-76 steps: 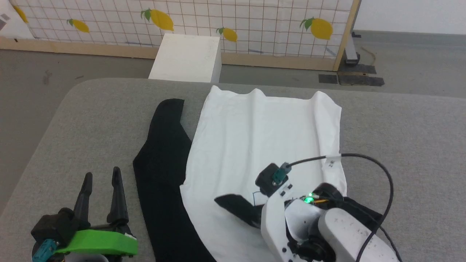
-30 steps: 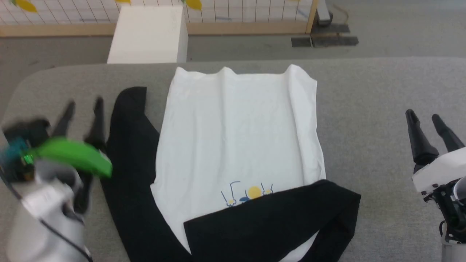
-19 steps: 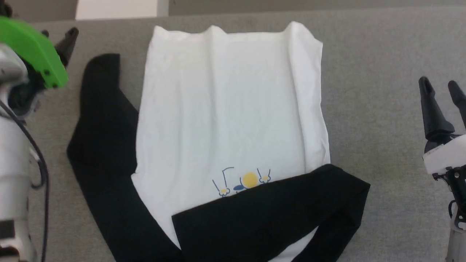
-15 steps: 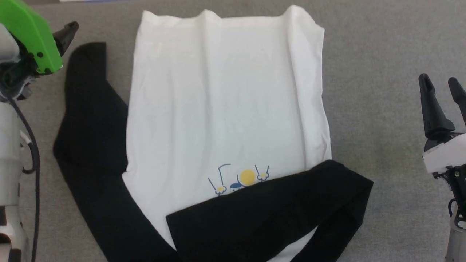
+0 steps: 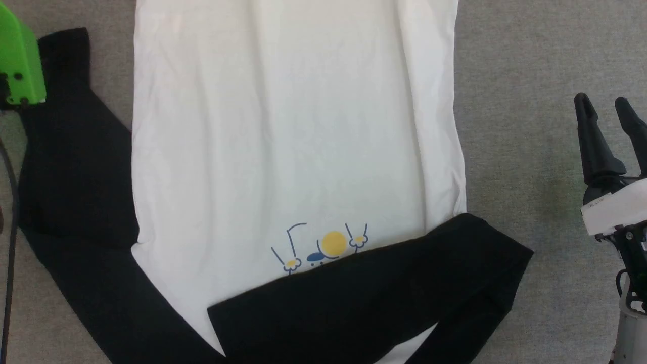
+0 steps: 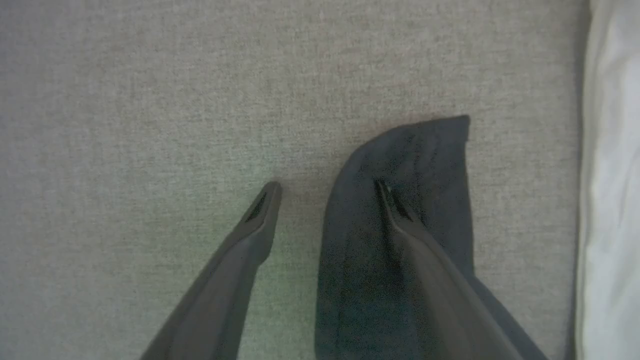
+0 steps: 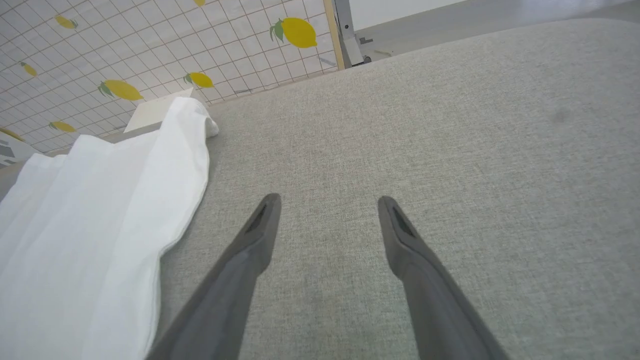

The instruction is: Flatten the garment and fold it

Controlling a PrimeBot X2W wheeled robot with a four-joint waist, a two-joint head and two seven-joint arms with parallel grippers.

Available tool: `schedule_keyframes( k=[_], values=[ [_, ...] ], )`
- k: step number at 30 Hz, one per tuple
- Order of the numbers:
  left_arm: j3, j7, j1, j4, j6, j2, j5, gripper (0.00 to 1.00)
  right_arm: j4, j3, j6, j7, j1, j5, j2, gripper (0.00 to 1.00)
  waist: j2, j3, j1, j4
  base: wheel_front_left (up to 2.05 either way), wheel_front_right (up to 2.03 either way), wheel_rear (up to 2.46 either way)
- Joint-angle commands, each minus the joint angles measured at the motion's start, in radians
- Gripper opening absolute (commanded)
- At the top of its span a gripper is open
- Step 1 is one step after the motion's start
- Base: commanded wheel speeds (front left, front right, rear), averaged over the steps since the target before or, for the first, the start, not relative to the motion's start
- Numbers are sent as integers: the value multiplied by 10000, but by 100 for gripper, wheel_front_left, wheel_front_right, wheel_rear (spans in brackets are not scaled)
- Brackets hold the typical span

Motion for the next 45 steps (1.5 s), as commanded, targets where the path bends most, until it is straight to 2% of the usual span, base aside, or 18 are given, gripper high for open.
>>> schedule_keyframes(
  k=[1, 2, 3, 4, 5, 8, 14, 18, 20, 25, 29, 33, 37, 40, 45],
  values=[
    [-23, 249, 178, 212, 91, -164, -235, 100, -46, 1, -13, -75, -162, 76, 9, 100, 0, 157, -2, -27, 0, 0, 0],
    [25, 386, 232, 255, 163, -225, -347, 100, -53, -9, -13, -76, -161, 70, 9, 100, 0, 169, -2, -10, 0, 0, 0],
    [66, 556, 294, 283, 260, -278, -451, 60, -59, -23, -13, -73, -159, 54, 9, 100, 0, 179, -2, 14, 0, 0, 0],
    [116, 567, 318, 234, 318, -316, -518, 8, -63, -35, -13, -67, -161, 42, 10, 100, 0, 188, -2, 37, 0, 0, 0],
    [189, 523, 343, 172, 347, -370, -617, 0, -61, -45, -13, -61, -165, 33, 10, 100, 0, 189, -2, 59, 0, 0, 0],
    [462, 196, 443, -39, 425, -481, -885, 0, -21, -39, -13, -30, -193, -21, 10, 100, 0, 128, -2, 146, 0, 0, 0],
    [1277, -1457, 456, -328, 697, -656, -1200, 0, 183, -15, -13, -17, -262, -155, 10, 100, 0, -398, -2, 410, 0, 0, 0],
    [2004, -2836, 558, 329, 873, -595, -1389, 0, 484, -26, -13, -24, -196, -170, 10, 100, 0, -1147, -2, 650, 0, 0, 0],
    [2330, -3383, 555, 579, 959, -793, -1625, 0, 644, -78, -13, -13, -101, -204, 10, 100, 0, -1594, -2, 790, 0, 0, 0],
    [2578, -4338, 918, 660, 792, -1121, -1840, 0, 974, -304, -13, 0, 282, -245, 10, 100, 0, -2714, -2, 1187, 0, 0, 0],
    [2683, -5157, 1378, 159, 619, -1662, -2048, 0, 1192, -465, -13, 33, 669, -166, 10, 100, 0, -3547, -2, 1520, 0, 0, 0],
    [2317, -5399, 1996, -820, 457, -2493, -2195, 0, 1371, -643, -13, 42, 1060, -67, 10, 100, 0, -4272, -2, 1822, 0, 0, 0],
    [1535, -5227, 2804, -2001, 361, -3276, -2121, 0, 1516, -702, -13, 46, 1396, 55, 10, 100, 0, -4813, -2, 1994, 0, 0, 0],
    [715, -5004, 3479, -2944, 413, -4108, -2048, 0, 1622, -653, -13, 71, 1636, 150, 10, 100, 0, -5138, -2, 2082, 0, 0, 0],
    [-777, -4657, 4407, -3641, 517, -4954, -1881, 0, 1684, -566, -13, 72, 1821, 267, 10, 100, 0, -5377, -2, 1993, 0, 0, 0]
  ],
)
